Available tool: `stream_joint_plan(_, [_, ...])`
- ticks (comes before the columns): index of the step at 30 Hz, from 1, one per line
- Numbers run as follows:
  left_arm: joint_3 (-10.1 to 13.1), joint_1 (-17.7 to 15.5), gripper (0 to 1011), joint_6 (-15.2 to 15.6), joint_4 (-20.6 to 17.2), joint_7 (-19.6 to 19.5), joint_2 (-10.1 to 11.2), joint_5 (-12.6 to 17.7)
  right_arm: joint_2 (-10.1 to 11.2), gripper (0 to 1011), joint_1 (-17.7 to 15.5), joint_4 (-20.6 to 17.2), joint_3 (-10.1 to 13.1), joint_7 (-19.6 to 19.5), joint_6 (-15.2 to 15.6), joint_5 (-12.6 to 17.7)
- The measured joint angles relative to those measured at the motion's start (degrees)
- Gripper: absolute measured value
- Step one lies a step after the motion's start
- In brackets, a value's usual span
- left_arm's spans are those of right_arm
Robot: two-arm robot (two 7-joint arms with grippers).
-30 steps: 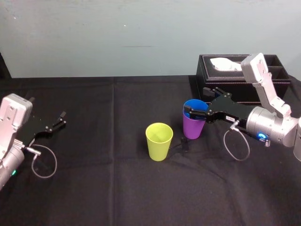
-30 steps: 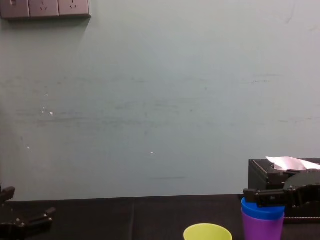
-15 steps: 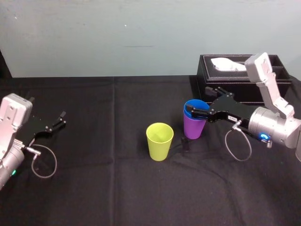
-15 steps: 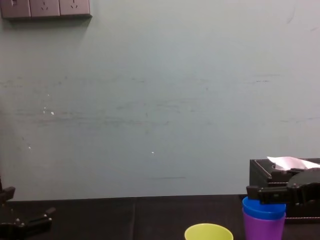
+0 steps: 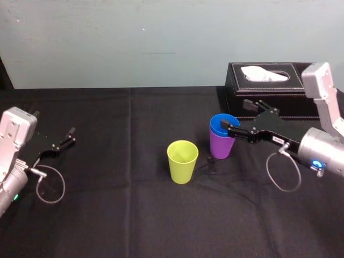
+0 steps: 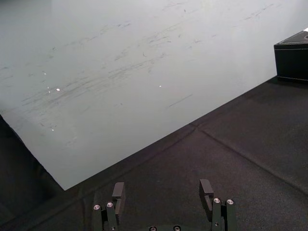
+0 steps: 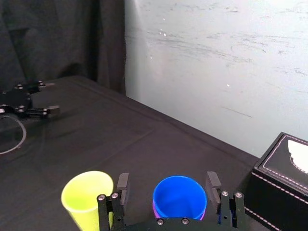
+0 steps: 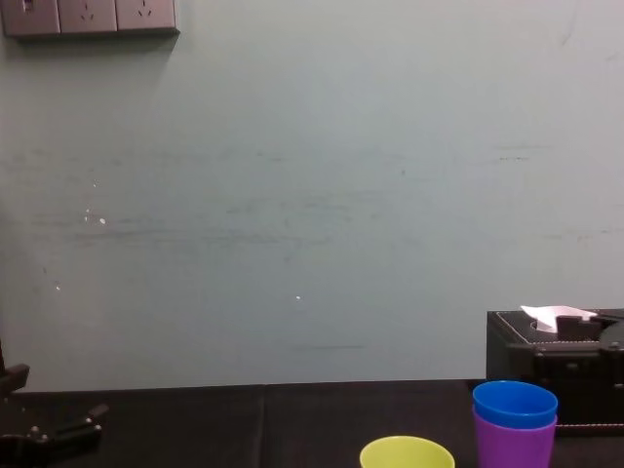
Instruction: Stack the three plastic cups sequentially using one hand.
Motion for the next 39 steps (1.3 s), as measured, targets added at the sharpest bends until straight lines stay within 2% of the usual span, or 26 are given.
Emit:
stream_joint_plan(8, [0.00,0.00,1010,0.00,0.00,0.00,0.00,0.00,2.88,1003,-5.69,-5.32,1.14,0.30,-1.15,1.75])
stream_joint_plan(16, [0.00,0.00,1010,0.00,0.00,0.00,0.00,0.00,3.83,1003,-8.79,-6.78,0.04,0.97,-2.06,2.04])
stream_joint_plan(24, [0.00,0.00,1010,0.00,0.00,0.00,0.00,0.00,3.26,1003,-9.21,-6.23,-1.68,1.37,-2.41,1.52])
stream_joint_plan(39, [0.00,0.00,1010,0.00,0.00,0.00,0.00,0.00,0.80,1003,-7.55,-2.90,-4.76,1.50,-2.78,-0.78])
